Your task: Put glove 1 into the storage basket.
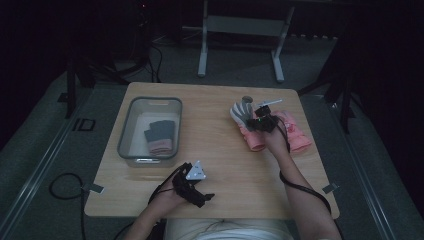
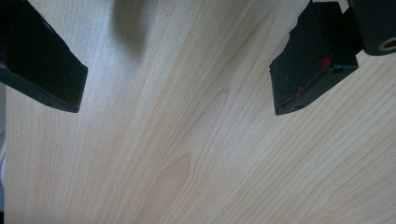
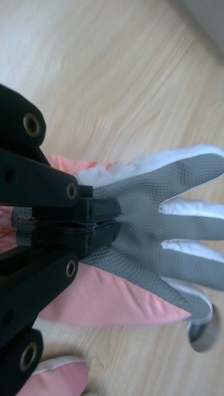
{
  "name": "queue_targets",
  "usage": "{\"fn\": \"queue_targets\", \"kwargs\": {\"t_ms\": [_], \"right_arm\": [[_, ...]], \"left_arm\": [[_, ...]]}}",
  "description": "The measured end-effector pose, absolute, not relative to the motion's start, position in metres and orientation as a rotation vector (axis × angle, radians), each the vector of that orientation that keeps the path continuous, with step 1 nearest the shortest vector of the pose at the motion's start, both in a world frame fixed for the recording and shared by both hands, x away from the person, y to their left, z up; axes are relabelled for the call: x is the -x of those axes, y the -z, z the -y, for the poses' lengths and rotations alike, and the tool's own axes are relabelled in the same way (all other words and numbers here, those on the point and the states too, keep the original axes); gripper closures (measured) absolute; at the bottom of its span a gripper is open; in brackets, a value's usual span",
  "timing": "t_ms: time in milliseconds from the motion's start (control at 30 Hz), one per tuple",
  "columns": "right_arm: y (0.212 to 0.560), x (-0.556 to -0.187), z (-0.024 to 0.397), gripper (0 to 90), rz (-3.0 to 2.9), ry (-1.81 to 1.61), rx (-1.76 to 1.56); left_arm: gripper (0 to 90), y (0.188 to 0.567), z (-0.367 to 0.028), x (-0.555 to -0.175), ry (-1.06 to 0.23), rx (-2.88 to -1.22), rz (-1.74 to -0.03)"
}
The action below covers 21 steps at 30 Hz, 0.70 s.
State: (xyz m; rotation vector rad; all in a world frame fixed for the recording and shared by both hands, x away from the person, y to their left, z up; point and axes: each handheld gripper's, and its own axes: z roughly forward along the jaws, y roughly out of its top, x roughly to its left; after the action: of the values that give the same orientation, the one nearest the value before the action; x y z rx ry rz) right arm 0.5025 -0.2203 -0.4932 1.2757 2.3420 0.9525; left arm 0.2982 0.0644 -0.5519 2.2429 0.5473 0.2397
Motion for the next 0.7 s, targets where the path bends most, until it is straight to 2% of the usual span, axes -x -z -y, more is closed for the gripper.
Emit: {"fn": "queue_targets", "kwargs": {"t_ms": [67,233,367,500,533,700], "right_arm": [[0.487,-0.496,0.220,87.9,-2.322,-0.982,-1.283],[0.453,-0.451,0.215,88.0,-2.213,-1.083,-1.312],[0.444,-0.421,0.210,88.0,-2.132,-1.105,-1.401],[0.445,-0.408,0.206,87.9,-2.094,-1.109,-1.440],[0.456,-0.391,0.197,88.0,-2.037,-1.095,-1.504],[0.480,-0.381,0.179,88.0,-1.987,-1.060,-1.567]], "left_arm": [[3.6,0.554,-0.064,-0.298,-0.237,-2.251,-0.544],[3.6,0.554,-0.061,-0.298,-0.239,-2.264,-0.525],[3.6,0.553,-0.059,-0.297,-0.253,-2.261,-0.513],[3.6,0.553,-0.058,-0.297,-0.263,-2.261,-0.501],[3.6,0.553,-0.057,-0.298,-0.268,-2.269,-0.491],[3.6,0.553,-0.058,-0.298,-0.271,-2.268,-0.482]]}}
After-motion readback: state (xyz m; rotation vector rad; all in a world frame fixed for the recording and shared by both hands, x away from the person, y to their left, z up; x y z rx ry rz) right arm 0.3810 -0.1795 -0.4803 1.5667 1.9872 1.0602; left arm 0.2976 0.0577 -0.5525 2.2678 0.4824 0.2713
